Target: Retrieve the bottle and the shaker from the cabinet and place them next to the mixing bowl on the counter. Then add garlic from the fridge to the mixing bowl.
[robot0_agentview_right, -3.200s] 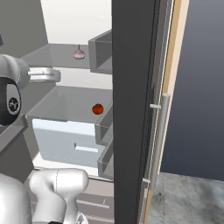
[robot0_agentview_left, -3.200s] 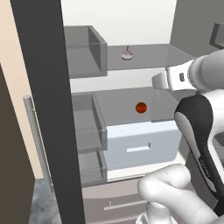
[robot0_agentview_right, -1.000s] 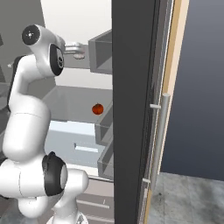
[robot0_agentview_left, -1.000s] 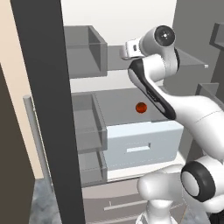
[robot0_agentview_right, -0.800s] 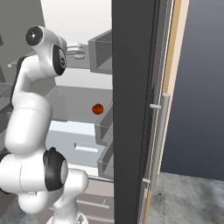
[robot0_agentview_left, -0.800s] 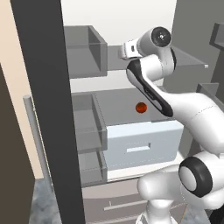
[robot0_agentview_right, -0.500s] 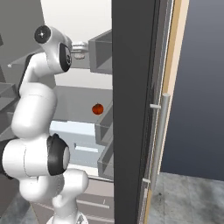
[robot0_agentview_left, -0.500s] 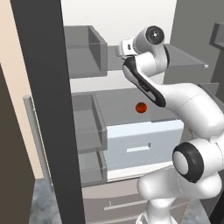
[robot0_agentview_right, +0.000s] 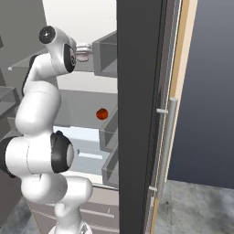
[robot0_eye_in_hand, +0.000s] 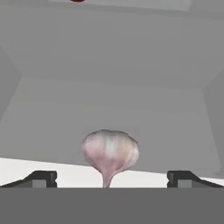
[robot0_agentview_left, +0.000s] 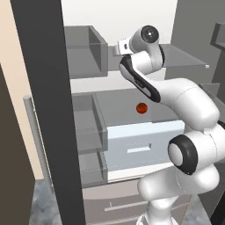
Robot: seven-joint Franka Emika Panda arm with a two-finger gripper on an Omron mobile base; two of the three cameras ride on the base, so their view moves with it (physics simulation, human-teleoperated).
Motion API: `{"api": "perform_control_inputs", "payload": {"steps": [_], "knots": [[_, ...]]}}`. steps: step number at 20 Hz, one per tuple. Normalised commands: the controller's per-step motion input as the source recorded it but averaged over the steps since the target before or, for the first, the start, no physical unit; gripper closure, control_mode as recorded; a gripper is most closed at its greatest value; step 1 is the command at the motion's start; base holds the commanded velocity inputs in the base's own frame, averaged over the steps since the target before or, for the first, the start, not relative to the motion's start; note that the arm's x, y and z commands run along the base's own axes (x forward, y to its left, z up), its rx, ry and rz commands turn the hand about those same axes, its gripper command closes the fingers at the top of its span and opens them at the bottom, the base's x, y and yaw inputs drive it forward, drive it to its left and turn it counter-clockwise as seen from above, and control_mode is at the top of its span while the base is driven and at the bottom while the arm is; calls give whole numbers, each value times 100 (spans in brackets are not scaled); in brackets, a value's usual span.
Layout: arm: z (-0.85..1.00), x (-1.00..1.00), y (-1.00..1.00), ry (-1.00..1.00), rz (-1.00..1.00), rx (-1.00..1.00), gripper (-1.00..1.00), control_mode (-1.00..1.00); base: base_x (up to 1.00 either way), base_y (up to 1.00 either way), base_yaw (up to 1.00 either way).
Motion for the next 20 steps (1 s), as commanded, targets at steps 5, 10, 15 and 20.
{"api": "perform_control_inputs", "payload": {"steps": [5,10,15,20], "knots": [[-25,23,0,0,0,0,-100,-100,0,0,0],[-32,15,0,0,0,0,-100,-100,0,0,0],[-23,15,0,0,0,0,-100,-100,0,0,0],[-5,37,0,0,0,0,-100,-100,0,0,0]]}}
